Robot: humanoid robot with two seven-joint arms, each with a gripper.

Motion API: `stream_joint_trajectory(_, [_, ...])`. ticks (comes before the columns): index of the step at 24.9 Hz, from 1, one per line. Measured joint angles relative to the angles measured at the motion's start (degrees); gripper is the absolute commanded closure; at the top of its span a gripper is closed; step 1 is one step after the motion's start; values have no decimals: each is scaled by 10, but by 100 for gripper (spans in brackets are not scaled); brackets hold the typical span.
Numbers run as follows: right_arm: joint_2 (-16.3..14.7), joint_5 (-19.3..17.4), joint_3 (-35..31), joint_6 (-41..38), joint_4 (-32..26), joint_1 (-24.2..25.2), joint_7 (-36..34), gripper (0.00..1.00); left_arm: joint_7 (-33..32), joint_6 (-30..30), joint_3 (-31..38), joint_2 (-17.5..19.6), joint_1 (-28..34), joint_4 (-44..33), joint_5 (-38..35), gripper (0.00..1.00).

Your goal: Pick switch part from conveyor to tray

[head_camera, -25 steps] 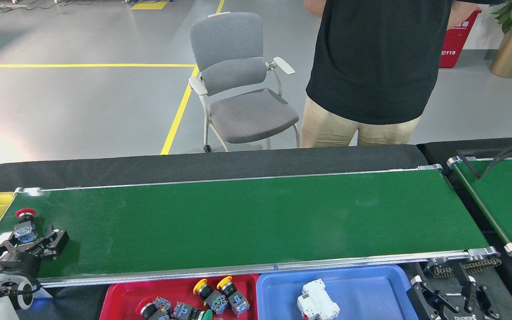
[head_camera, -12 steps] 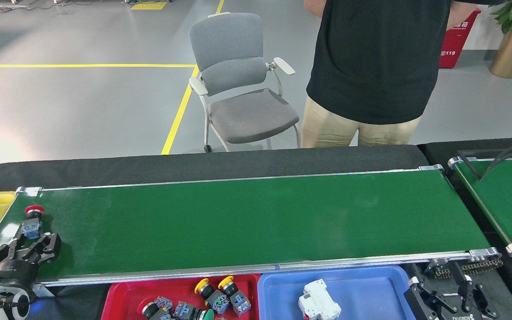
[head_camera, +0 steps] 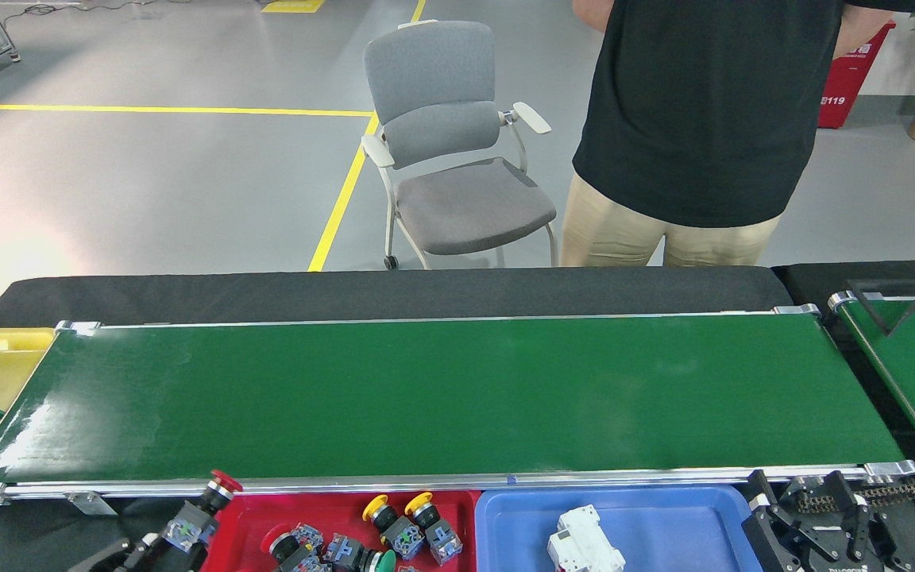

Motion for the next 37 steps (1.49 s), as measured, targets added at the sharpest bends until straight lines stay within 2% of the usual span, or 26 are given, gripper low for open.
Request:
stream_joint_trajectory(3, [0, -2, -11, -1, 0, 0, 0, 0, 0, -2, -1, -21, 0, -1, 0, 0])
stream_joint_trajectory(9, [1, -2, -11, -1, 0, 1, -1, 0, -1, -3, 13, -23, -8, -1, 0, 0])
stream_joint_trajectory(12, [2, -2, -11, 2, 0, 0, 0, 0, -1, -4, 66, -32, -8, 0, 0, 0])
stream_joint_trajectory(16, [2, -2, -11, 4, 0, -9, 11, 0, -2, -4, 155, -66, 2, 16, 0, 0])
stream_joint_trajectory(19, [1, -2, -11, 5, 0, -29, 30, 0, -2, -4, 211, -67, -1, 48, 0, 0])
stream_joint_trajectory(22, [-9, -2, -11, 17, 0, -33, 46, 0, -3, 7, 239, -65, -26, 90, 0, 0])
stream_joint_trajectory(24, [-16, -2, -11, 29, 0, -33, 52, 0, -2, 31, 241, -41, -48, 122, -2, 0])
stream_joint_trajectory(27, [-18, -1, -11, 35, 0, -33, 54, 0, 1, 51, 240, 32, -63, 180, -5, 0])
stream_joint_trajectory(29, [-18, -1, -11, 36, 0, -35, 54, 0, 2, 59, 240, 64, -82, 212, -6, 0])
stream_joint_trajectory(37, [-22, -1, -11, 40, 0, -32, 55, 0, 3, 61, 217, 74, -98, 239, -21, 0])
